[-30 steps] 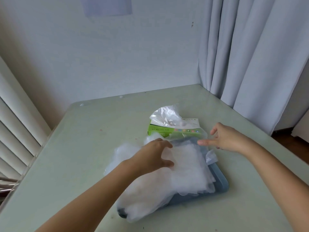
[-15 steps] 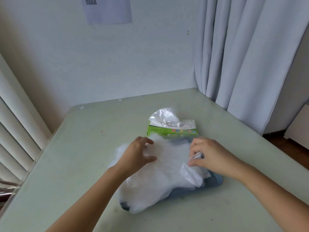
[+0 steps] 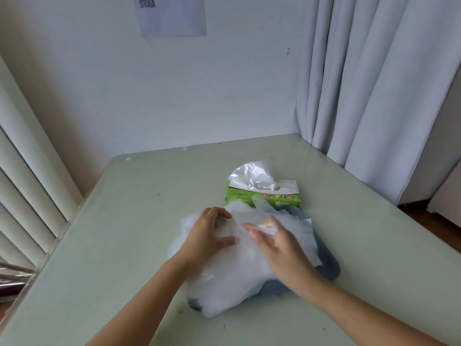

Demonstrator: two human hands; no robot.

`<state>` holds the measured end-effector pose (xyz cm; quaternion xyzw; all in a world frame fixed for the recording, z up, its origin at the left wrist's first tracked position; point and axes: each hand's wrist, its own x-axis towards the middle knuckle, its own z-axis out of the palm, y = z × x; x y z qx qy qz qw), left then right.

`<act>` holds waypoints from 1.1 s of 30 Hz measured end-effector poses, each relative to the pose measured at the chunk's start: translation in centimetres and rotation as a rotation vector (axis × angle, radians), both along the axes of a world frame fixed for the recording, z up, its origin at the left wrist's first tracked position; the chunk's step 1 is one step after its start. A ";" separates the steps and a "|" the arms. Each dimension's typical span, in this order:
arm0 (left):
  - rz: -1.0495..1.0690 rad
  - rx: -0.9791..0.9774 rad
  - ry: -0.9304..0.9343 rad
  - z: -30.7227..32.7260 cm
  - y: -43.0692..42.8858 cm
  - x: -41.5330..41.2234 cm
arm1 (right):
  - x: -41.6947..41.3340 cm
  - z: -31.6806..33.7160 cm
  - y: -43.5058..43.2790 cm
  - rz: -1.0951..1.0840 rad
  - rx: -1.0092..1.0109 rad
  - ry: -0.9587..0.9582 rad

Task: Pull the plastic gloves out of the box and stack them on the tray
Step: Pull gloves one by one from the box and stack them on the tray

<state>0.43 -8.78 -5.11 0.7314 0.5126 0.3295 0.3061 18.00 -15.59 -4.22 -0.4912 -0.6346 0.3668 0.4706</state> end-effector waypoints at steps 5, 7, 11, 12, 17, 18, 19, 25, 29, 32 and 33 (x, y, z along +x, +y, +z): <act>0.064 -0.150 -0.324 0.6 -0.2 -0.4 | -0.2 -0.1 0.0 0.385 -0.101 -0.136; 0.134 -0.296 -0.556 1.4 -0.3 -0.6 | 0.3 0.0 0.5 0.443 -0.123 -0.172; 0.141 -0.565 -0.846 3.6 -0.8 -0.6 | 0.8 -0.5 1.5 0.500 -0.101 -0.304; 0.131 -0.588 -0.810 3.9 -0.9 -0.7 | 0.8 -0.5 1.6 0.512 -0.116 -0.306; -0.037 -0.615 -0.483 5.1 -1.1 -2.1 | 0.3 0.0 1.8 0.571 -0.338 -0.050; -0.007 -0.637 -0.449 5.1 -1.0 -2.3 | 0.3 0.0 2.1 0.560 -0.460 0.197; 0.028 -0.667 -0.433 5.2 -1.1 -2.5 | 0.4 0.0 2.4 0.527 -0.539 0.385; 0.025 -0.660 -0.283 5.0 -1.7 -2.7 | 1.8 -0.5 3.7 0.323 -0.577 0.547; 0.079 -0.279 0.242 3.9 -1.6 -3.6 | 1.3 -0.4 3.0 0.295 -0.476 0.233; 0.057 -0.148 0.402 3.8 -1.9 -3.9 | 0.4 -1.0 2.5 0.318 -0.267 -0.201; 0.043 -0.129 0.431 3.9 -2.0 -4.0 | 0.2 -1.0 2.3 0.315 -0.228 -0.311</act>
